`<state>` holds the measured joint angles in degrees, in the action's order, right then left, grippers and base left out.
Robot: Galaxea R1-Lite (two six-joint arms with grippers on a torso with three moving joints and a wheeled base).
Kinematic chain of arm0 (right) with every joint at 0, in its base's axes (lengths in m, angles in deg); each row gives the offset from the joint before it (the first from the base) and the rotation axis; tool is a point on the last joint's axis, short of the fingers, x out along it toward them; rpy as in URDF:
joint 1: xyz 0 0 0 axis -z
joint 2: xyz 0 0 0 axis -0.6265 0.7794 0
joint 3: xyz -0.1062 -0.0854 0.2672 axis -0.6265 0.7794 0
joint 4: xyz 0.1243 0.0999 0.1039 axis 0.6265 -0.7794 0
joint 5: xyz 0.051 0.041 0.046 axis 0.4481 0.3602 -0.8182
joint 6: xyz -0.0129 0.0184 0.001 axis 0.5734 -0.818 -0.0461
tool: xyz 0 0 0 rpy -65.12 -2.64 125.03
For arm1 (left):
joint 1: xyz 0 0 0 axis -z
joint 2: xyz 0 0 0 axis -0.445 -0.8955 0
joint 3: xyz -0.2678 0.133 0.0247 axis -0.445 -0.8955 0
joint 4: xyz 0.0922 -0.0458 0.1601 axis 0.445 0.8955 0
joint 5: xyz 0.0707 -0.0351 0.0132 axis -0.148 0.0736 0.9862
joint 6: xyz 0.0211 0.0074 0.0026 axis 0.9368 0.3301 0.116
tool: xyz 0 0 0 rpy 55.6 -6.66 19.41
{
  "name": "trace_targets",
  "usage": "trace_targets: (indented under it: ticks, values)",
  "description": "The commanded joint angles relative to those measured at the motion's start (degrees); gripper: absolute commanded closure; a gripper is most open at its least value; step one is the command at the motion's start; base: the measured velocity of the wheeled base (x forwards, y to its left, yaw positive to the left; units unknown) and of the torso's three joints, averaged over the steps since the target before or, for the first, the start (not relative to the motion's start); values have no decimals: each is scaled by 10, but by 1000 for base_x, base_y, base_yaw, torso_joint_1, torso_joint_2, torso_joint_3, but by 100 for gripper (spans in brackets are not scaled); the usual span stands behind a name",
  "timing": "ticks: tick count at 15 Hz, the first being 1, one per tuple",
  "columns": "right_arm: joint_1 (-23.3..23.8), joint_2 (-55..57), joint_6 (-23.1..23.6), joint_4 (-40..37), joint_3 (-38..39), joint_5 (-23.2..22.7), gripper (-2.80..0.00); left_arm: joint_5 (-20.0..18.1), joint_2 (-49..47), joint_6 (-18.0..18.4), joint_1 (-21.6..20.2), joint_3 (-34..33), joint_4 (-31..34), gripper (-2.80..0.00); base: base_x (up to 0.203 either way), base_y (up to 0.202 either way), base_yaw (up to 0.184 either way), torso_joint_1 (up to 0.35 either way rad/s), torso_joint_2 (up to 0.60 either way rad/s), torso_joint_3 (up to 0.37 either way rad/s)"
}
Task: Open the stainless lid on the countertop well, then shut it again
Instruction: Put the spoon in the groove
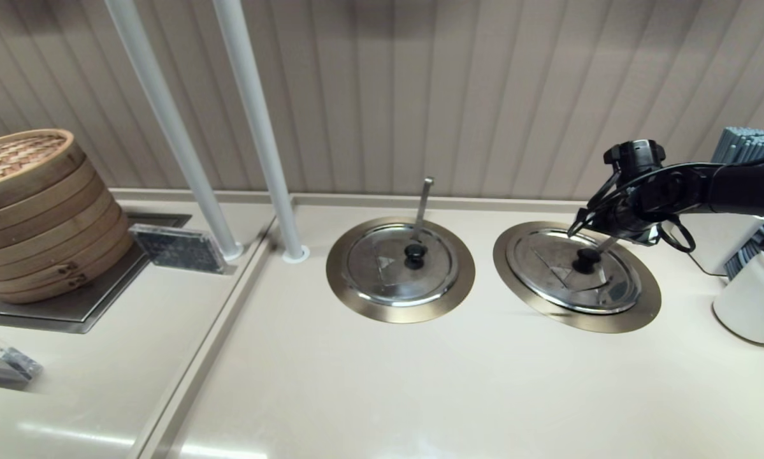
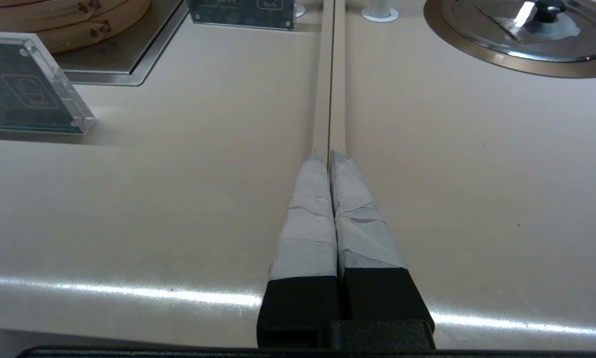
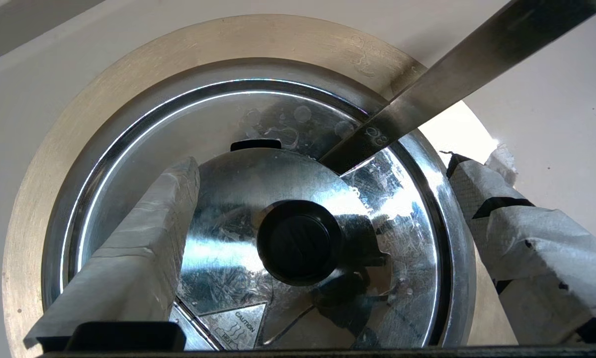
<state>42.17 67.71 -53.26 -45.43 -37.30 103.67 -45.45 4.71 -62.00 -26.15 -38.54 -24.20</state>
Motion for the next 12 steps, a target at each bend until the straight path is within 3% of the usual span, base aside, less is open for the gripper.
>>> trace_targets:
  ticks: [1, 12]
  values:
    - [7, 8, -1, -1, -8, 1, -280, 0, 0, -1, 0, 0, 0, 0, 0, 0, 0, 0, 0, 0]
    - [9, 47, 15, 121, -21, -7, -280, 0, 0, 0, 0, 0, 0, 0, 0, 0, 0, 0, 0, 0]
